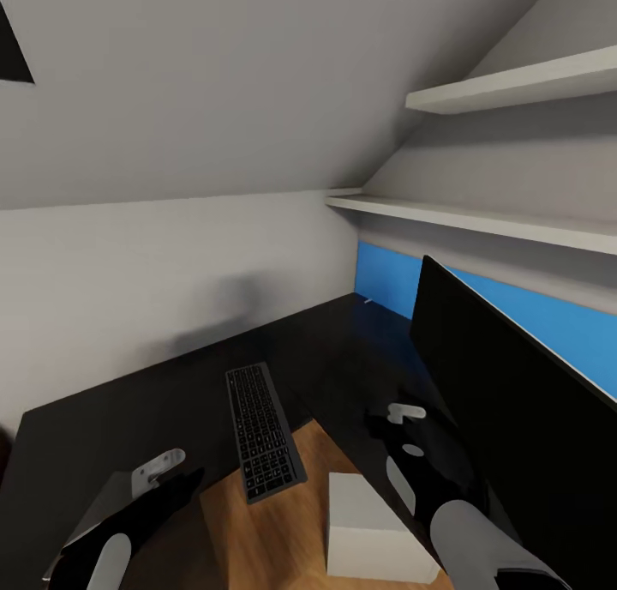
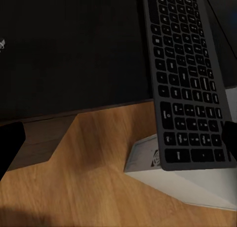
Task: In the bedroom, organize the workspace by keeping the computer under the desk, ensuring the monitor is on the desk, placing the keyboard on the desk next to the monitor, placing the mouse on the desk next to the keyboard, moving the folder from the swivel chair onto the desk next to the mouse, stacking the notebook on top of the folder with the pen on top of the notebook, and positioning the swivel chair next to the desk.
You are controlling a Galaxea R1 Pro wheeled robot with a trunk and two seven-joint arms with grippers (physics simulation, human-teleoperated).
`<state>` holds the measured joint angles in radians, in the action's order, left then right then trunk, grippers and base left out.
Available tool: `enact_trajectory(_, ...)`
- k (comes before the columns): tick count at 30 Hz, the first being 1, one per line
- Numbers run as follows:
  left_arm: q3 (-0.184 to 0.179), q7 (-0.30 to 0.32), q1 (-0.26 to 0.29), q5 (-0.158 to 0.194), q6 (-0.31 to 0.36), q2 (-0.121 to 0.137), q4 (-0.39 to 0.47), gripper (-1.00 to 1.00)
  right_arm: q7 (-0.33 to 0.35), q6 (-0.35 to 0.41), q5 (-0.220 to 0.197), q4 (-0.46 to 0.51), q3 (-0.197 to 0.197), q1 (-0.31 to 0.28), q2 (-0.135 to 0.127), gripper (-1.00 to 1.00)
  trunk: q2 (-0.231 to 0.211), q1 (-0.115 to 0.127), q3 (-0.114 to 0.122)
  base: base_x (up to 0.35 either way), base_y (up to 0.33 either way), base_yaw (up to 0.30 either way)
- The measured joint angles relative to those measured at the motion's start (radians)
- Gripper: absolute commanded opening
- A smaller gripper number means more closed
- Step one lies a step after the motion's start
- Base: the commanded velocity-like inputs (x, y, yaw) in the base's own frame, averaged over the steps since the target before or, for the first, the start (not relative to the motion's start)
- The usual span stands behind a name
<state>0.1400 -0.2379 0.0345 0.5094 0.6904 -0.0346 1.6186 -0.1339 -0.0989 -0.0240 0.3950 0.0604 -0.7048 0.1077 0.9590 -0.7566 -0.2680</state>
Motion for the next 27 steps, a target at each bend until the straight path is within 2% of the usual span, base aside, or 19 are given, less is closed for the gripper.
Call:
enact_trajectory(6,0.000,0.000,0.000,0.000,-0.001,0.000,0.000,1.00,-0.027,0.001,-0.001,-0.001,0.003,0.000,-0.004,1.00,0.000,0.000,0.000,0.025,0.000,0.000)
enact_trajectory(10,0.003,0.000,0.000,0.000,-0.001,0.000,0.000,1.00,-0.041,0.004,-0.002,-0.001,0.003,0.000,-0.023,1.00,0.000,0.000,0.000,0.165,0.000,0.000)
enact_trajectory(11,0.023,0.000,0.000,-0.001,-0.001,0.000,0.000,1.00,-0.045,0.009,-0.002,-0.001,0.004,0.000,-0.033,1.00,0.000,0.000,0.000,0.053,0.000,0.000)
enact_trajectory(13,0.029,0.000,0.000,0.000,0.000,0.000,0.000,1.00,-0.046,0.015,-0.002,-0.001,0.004,0.000,-0.036,1.00,0.000,0.000,0.000,0.035,0.000,0.000)
enact_trajectory(27,0.034,0.000,0.000,0.000,0.000,0.000,0.000,1.00,-0.046,0.113,-0.008,-0.015,0.006,-0.006,-0.076,1.00,0.000,0.000,0.000,0.094,-0.024,0.000)
